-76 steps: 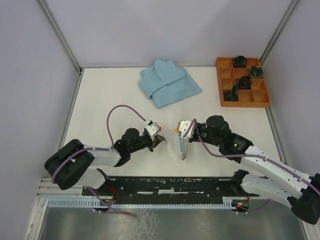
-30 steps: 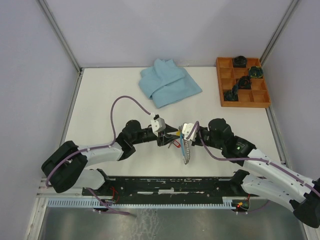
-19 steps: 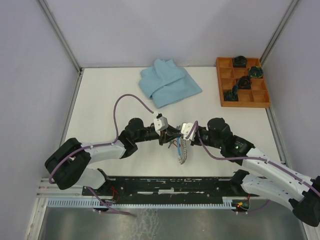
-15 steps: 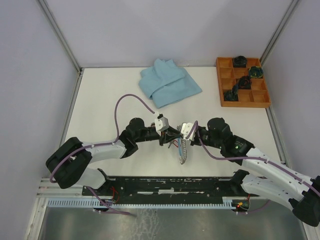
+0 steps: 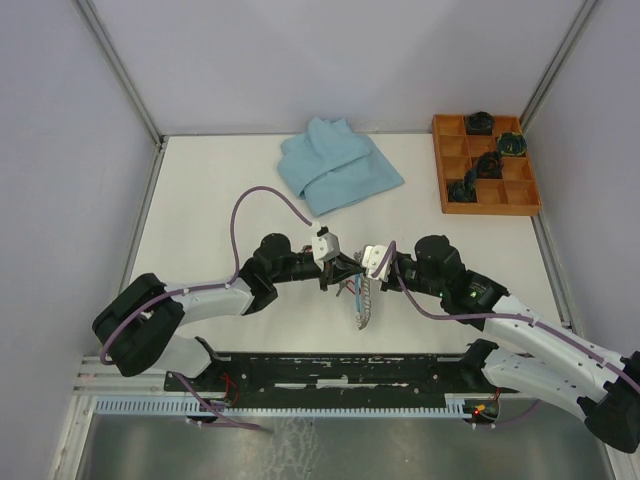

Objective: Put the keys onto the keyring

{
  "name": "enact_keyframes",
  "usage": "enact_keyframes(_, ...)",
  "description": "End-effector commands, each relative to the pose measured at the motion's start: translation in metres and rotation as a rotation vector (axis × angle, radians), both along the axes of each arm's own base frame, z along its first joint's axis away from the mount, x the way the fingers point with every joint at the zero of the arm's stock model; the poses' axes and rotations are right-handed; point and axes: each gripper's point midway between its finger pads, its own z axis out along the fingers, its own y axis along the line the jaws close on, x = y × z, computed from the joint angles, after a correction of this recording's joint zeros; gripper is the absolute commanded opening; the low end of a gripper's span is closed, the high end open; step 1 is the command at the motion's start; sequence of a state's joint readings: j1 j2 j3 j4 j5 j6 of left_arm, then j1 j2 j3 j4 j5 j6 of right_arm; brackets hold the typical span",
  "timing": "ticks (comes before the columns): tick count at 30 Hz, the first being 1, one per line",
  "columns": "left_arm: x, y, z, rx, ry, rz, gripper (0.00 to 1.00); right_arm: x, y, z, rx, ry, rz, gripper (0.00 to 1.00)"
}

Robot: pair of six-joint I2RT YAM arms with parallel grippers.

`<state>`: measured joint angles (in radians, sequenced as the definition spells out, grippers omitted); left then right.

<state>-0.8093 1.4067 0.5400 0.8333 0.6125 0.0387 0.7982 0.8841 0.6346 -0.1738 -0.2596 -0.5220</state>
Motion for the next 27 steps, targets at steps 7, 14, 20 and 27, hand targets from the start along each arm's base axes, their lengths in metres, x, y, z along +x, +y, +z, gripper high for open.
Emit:
enact_keyframes(7,0.007,-0.002,0.010,0.007,-0.086,0.015,0.21,0.005,0.015,0.050,0.124,-0.091,0.026,0.01)
enact_keyframes(14,0.006,-0.002,0.014,0.001,-0.092,0.009,0.16,0.003,0.015,0.049,0.126,-0.088,0.035,0.01)
enact_keyframes(20,0.005,-0.004,0.019,-0.011,-0.097,-0.004,0.08,0.001,0.017,0.048,0.125,-0.078,0.051,0.01)
enact_keyframes(27,0.004,-0.004,0.025,-0.029,-0.100,-0.006,0.03,-0.004,0.022,0.041,0.109,-0.039,0.087,0.01)
